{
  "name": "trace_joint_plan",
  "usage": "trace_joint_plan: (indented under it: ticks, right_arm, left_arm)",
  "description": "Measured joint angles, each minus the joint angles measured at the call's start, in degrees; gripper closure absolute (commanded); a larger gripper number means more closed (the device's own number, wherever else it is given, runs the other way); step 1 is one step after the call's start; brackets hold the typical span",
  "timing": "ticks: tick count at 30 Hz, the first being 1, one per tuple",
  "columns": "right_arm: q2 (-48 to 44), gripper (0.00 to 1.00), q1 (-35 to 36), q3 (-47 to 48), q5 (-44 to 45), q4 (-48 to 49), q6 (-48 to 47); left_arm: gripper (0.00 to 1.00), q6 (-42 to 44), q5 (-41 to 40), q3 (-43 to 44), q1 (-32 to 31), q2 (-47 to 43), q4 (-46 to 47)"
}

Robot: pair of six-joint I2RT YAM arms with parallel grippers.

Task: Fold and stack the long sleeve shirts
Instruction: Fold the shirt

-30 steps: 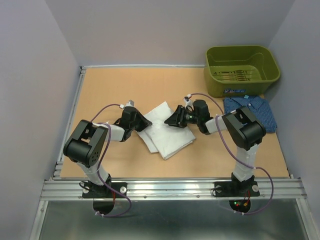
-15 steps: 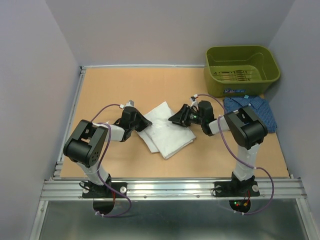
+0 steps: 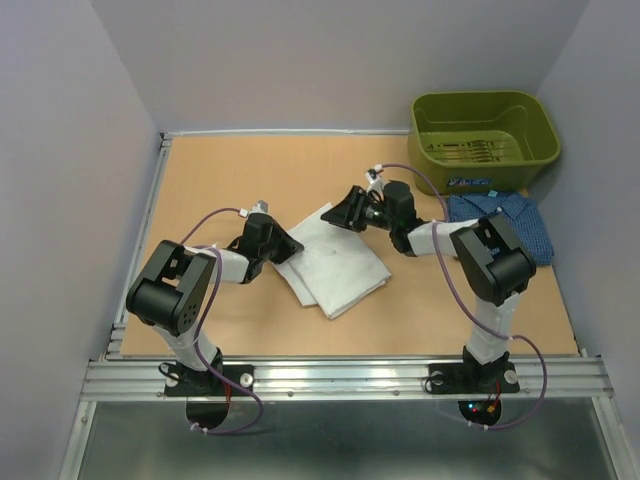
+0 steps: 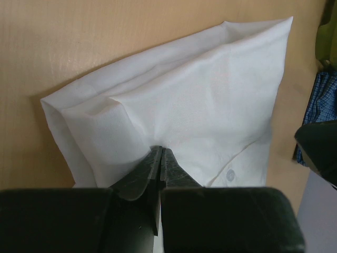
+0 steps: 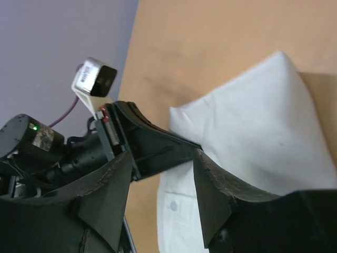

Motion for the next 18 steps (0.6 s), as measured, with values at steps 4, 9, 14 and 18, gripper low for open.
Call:
trace_joint_plan:
  ticks: [4,9,14,18]
  right_arm:
    - [4.46,0.44,2.89,6.97,-0.07,0.98,0.31]
    - [13.11,0.44,4.26,10.23,-0.04,1.46,0.33]
    - [17.59,0.44,3.13,11.85,-0.28,2.56,0.92]
    - [17.59,0.44,1.99,12.0,-0.22,2.82,1.07]
  left_arm:
    - [0.89,0.0,0.02,0.0,0.0,-0.04,-0.11]
    - [0.89,0.0,-0.02,0.0,0.0,-0.15,-0.35]
    - [0.89,0.0,-0.02,0.0,0.0,-0.26,-0.57]
    - [0.89,0.02,-0.02,0.0,0.0,-0.35,-0.68]
